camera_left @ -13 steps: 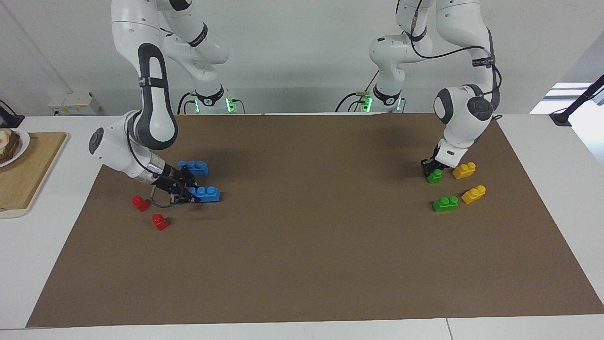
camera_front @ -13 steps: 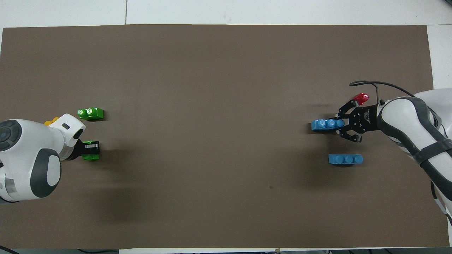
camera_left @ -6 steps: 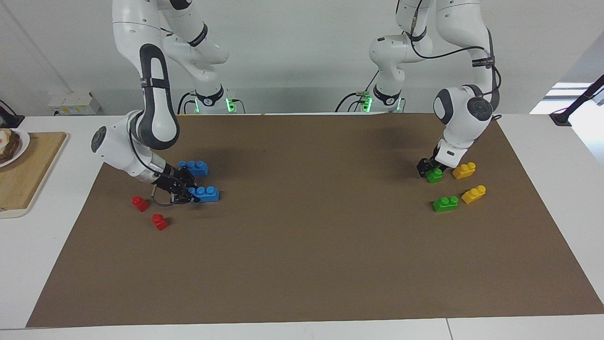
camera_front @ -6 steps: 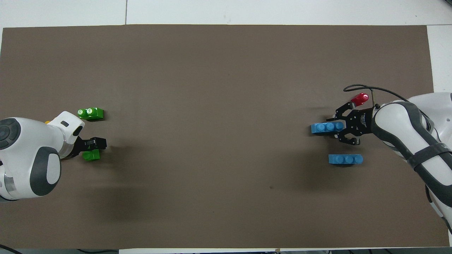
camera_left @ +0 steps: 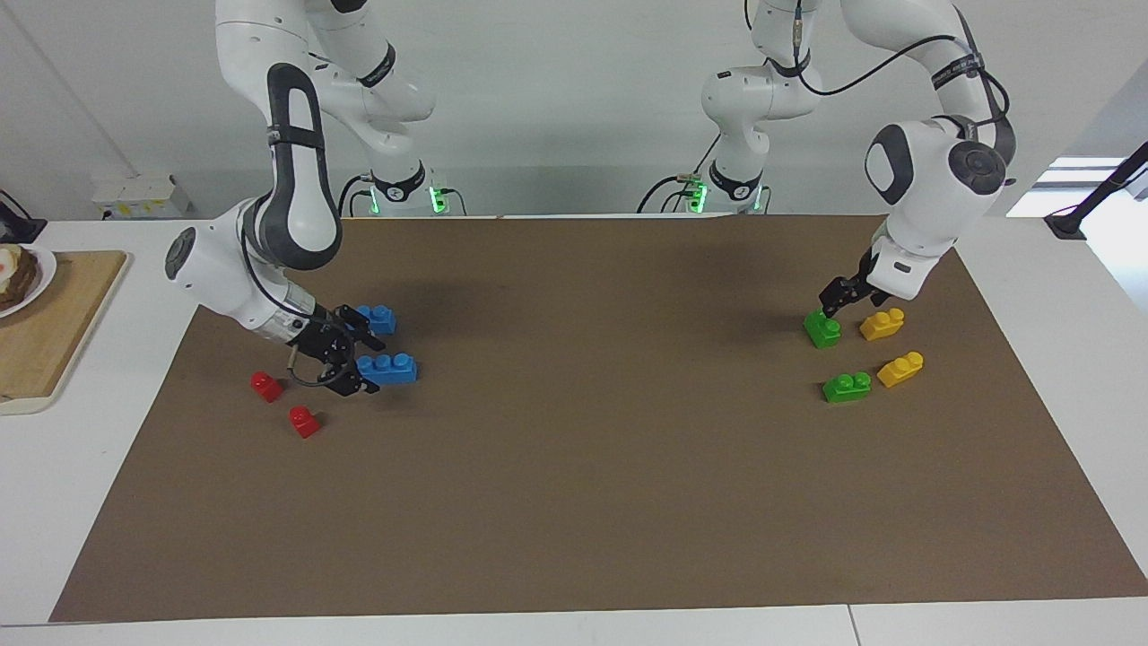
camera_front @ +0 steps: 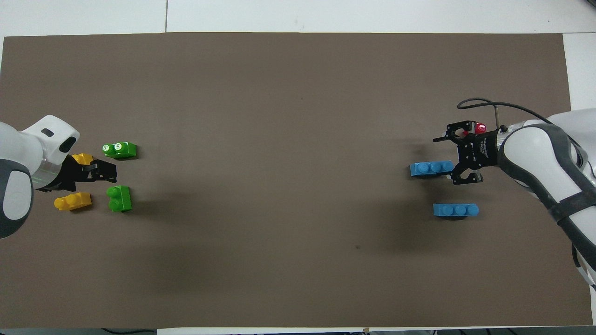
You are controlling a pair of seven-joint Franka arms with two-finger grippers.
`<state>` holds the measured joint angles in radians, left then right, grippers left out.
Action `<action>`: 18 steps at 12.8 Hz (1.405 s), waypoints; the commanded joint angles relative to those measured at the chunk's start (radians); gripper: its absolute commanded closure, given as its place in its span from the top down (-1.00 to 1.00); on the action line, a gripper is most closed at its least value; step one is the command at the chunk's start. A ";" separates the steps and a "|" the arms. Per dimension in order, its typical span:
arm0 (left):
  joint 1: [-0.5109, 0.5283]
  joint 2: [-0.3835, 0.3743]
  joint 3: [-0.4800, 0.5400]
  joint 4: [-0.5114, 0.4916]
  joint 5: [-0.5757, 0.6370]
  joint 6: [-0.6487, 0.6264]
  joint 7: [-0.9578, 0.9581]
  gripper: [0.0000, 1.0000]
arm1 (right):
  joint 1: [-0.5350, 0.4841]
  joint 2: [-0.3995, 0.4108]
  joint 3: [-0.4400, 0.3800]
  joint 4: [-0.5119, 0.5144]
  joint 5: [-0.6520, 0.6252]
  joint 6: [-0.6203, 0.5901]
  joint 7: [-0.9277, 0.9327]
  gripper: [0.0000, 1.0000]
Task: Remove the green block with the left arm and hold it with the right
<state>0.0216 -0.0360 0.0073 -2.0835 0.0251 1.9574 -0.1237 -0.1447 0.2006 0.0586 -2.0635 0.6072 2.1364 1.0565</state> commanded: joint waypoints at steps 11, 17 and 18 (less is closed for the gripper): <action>0.008 0.057 0.006 0.398 -0.027 -0.363 -0.010 1.00 | -0.023 -0.024 0.009 0.368 -0.404 -0.303 -0.494 0.91; 0.006 0.159 0.003 0.528 -0.036 -0.463 -0.005 1.00 | -0.006 -0.096 0.030 0.445 -0.532 -0.474 -0.942 1.00; 0.011 0.154 0.000 0.522 -0.037 -0.460 -0.001 1.00 | -0.007 -0.110 0.029 0.445 -0.537 -0.486 -0.999 1.00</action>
<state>0.0219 0.1204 0.0104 -1.5817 0.0055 1.5339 -0.1248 -0.1471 0.1190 0.0830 -1.6184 0.0949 1.6767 0.1759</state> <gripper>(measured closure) 0.000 0.000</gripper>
